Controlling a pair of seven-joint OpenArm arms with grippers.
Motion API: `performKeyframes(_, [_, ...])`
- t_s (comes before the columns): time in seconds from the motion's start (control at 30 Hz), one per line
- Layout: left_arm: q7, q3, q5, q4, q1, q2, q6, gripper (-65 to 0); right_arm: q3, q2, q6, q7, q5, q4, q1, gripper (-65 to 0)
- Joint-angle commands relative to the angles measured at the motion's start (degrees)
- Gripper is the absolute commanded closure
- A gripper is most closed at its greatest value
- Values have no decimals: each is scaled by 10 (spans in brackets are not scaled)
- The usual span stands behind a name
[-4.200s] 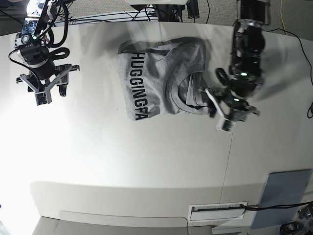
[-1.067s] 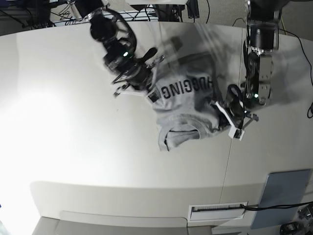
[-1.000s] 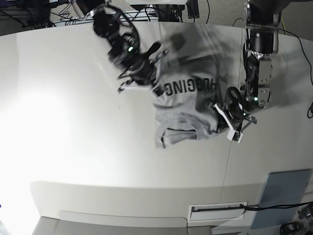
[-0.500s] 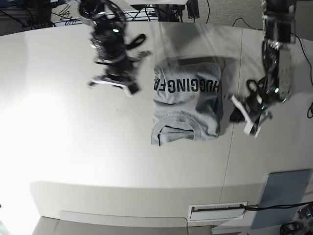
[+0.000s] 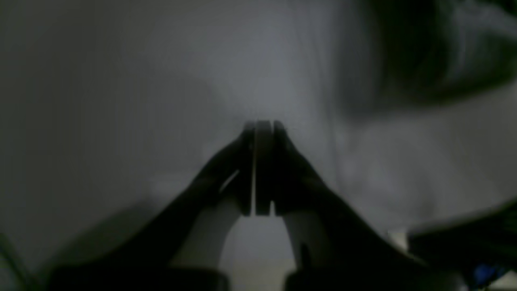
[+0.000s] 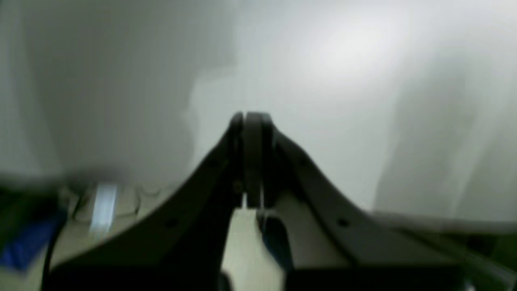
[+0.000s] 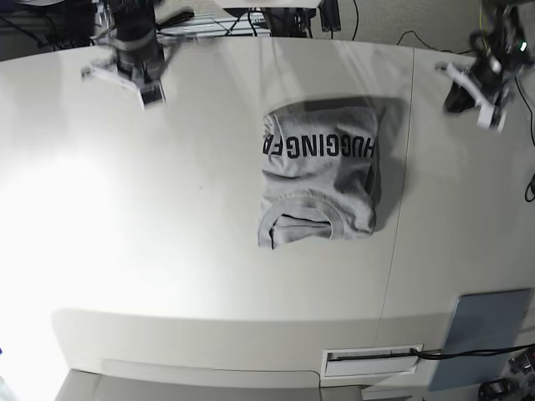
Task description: Fold the T-shirt properly
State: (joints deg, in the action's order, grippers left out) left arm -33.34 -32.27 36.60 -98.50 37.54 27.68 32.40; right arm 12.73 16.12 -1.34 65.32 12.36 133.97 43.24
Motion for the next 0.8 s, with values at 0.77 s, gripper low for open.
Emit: performKeyframes(0.77, [150, 115, -137, 419, 52, -99, 76, 0, -1, 1, 0, -124, 45, -395, 84, 0])
